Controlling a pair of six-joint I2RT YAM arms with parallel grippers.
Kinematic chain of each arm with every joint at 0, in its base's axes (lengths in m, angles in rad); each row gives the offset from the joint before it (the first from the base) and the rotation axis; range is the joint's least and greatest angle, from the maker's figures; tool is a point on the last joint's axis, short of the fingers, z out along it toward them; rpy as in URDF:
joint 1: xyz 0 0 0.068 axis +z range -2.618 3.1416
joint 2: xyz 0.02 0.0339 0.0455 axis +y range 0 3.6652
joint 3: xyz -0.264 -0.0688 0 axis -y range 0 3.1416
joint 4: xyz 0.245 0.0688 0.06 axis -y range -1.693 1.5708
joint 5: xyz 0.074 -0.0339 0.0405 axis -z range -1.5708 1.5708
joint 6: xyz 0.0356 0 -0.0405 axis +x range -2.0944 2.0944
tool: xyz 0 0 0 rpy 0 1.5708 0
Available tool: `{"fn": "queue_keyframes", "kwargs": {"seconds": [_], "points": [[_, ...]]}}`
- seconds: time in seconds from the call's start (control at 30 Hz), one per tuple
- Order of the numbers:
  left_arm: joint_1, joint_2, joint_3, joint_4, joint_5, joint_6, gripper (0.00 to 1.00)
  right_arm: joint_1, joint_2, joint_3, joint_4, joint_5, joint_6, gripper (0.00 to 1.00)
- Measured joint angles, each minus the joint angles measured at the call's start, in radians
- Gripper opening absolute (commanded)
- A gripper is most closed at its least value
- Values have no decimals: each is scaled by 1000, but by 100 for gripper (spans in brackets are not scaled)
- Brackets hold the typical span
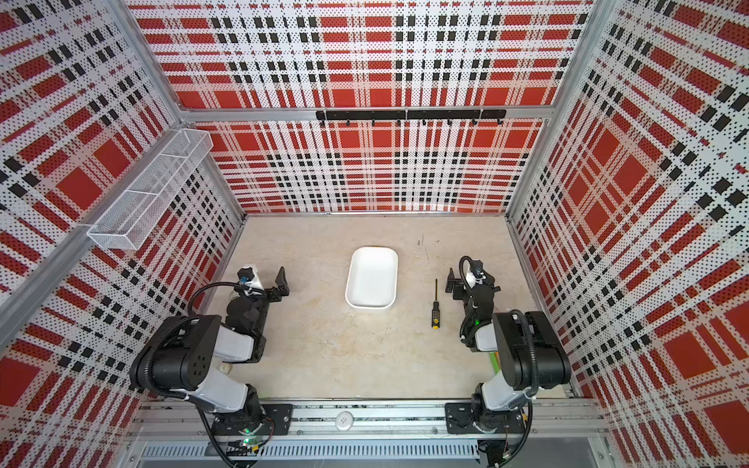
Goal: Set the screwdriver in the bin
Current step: 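Move the right gripper over the black-and-yellow screwdriver handle while the left arm shifts forward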
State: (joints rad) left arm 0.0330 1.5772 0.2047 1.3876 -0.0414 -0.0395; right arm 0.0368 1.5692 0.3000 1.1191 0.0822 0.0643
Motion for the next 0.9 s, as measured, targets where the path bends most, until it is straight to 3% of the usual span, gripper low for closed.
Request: {"fn": "queue_keyframes", "kwargs": {"seconds": [0.4,0.5,0.7,0.9], "points": [[0,-51,-1,-42,36,16,98,0,-14,3,-37,14,4,100],[-8,-149,5,-127,45,26,98,0,-78,46,-165,31,7,100],[-95,-369,118,-367,69,13,98,0,-254,296,-577,-12,87,100],[-251,-402,165,-467,159,-37,98,67,-338,419,-892,-71,198,100]]}}
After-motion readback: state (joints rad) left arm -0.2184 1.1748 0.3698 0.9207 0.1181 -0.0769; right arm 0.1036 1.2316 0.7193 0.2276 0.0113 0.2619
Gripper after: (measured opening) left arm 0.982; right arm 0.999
